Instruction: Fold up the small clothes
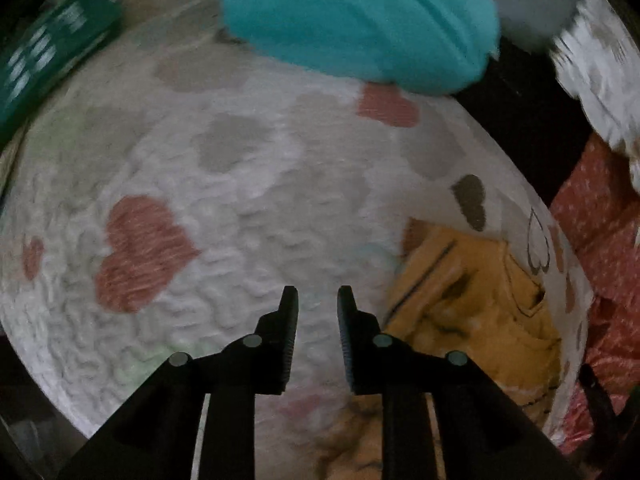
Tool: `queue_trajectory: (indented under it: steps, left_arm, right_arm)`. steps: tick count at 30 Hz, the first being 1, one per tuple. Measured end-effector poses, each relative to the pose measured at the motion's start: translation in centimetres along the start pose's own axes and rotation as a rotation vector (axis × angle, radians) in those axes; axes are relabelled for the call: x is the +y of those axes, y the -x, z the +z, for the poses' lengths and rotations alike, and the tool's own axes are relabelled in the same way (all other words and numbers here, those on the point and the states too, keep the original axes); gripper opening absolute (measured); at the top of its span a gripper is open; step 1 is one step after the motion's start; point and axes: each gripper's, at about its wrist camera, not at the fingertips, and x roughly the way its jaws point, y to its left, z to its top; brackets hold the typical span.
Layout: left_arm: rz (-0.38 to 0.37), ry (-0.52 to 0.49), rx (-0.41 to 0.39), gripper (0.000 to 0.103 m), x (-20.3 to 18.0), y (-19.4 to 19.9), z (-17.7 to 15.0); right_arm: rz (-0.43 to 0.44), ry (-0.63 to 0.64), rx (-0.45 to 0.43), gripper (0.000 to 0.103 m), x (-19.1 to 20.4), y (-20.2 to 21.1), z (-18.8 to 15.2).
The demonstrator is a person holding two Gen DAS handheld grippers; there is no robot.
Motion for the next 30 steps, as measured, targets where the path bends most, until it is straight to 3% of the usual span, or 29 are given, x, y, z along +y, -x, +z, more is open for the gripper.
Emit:
queue_trajectory:
  steps: [3, 7, 9, 11, 14, 18, 21, 23, 25, 28, 30]
  left_arm:
    - [-0.021, 0.07, 0.023, 0.019, 3.7, 0.7, -0.3]
    - [-0.048, 0.154, 0.021, 0.019, 7.9, 2.2, -0.5]
    - [-0.076, 0.197, 0.006, 0.022, 9.3, 3.0, -0.4]
    - [-0.09, 0.224, -0.014, 0.029, 10.3, 3.8, -0.2]
    - [-0.111, 0.256, -0.017, 0.03, 11.1, 4.0, 0.1]
    - [-0.158, 0.276, 0.004, 0.03, 11.0, 3.7, 0.4]
    - [-0.171, 0.268, 0.007, 0.031, 10.1, 3.2, 0.7]
    - [-0.183, 0.268, 0.013, 0.033, 9.6, 3.0, 0.7]
    - [-0.195, 0.271, 0.02, 0.033, 9.4, 2.8, 0.8]
    - [-0.206, 0.278, 0.026, 0.034, 8.9, 2.5, 1.0]
    - [-0.216, 0.284, 0.03, 0.035, 8.6, 2.3, 1.2]
  right_arm:
    - [0.173, 0.092, 0.114, 0.033, 6.8, -1.6, -2.3]
    - [0.336, 0.21, 0.294, 0.022, 15.8, -4.6, -6.9]
    - [0.338, 0.288, 0.352, 0.019, 19.6, -6.0, -9.3]
    - [0.279, 0.366, 0.399, 0.013, 23.0, -8.0, -11.7]
    - [0.294, 0.355, 0.447, 0.006, 25.9, -10.0, -13.3]
    - [0.467, 0.245, 0.523, 0.005, 27.4, -11.8, -12.9]
    - [0.436, 0.245, 0.488, 0.005, 27.7, -11.9, -12.0]
    - [0.509, 0.191, 0.445, 0.005, 26.8, -10.8, -10.0]
    - [0.52, 0.157, 0.37, 0.005, 25.1, -9.3, -7.7]
    - [0.347, 0.143, 0.25, 0.005, 22.3, -8.2, -4.3]
    - [0.256, 0.123, 0.242, 0.005, 21.2, -9.0, -3.5]
